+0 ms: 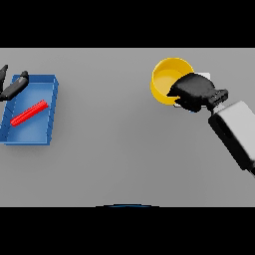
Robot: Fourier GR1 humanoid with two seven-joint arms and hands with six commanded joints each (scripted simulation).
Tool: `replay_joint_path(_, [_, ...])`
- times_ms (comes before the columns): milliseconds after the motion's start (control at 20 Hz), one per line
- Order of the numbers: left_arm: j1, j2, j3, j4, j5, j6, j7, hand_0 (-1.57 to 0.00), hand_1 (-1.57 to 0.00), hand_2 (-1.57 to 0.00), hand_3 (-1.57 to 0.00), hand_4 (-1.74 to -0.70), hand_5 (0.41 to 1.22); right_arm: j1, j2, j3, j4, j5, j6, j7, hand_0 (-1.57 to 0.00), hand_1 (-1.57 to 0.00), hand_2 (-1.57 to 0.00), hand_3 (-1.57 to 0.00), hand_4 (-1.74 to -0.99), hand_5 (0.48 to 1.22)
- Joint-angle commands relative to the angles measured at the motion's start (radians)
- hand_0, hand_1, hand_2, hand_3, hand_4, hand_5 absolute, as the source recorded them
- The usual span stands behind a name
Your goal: Pick up the red beaker and tilt it to pour out 1 green nut into yellow bowl. Pick up the yellow bowl and place it on the metallic measuring scale.
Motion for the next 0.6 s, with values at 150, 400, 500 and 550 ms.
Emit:
replay_joint_path(150, [0.012,0.007,0.012,0.002,0.016,-0.010,-0.007,0.00,0.00,0.00,0.00,-0.74,0.734,-0.022,-0.014,-0.024,0.134,0.018,-0.086,-0.052,-1.57,-1.57,-1.55,-1.15,-1.741,1.221])
replay_joint_path(400, [0.000,0.010,0.002,0.004,0.003,-0.013,0.013,0.00,0.00,0.00,0.00,-0.72,0.725,-0.067,-0.005,-0.055,0.307,0.031,-0.150,-0.065,-1.57,-1.57,-1.50,-1.17,-1.741,1.221])
replay_joint_path(500, [-0.003,0.007,0.007,0.021,0.003,-0.016,0.007,0.00,0.00,0.00,0.00,-0.72,0.717,-0.075,0.002,-0.061,0.373,0.032,-0.174,-0.078,-1.57,-1.57,-1.47,-1.24,-1.741,1.221])
replay_joint_path(550, [-0.003,0.005,0.002,0.011,-0.001,-0.008,0.016,0.00,0.00,0.00,0.00,-0.72,0.714,-0.083,0.004,-0.070,0.395,0.026,-0.175,-0.076,-1.57,-1.57,-1.46,-1.27,-1.741,1.221])
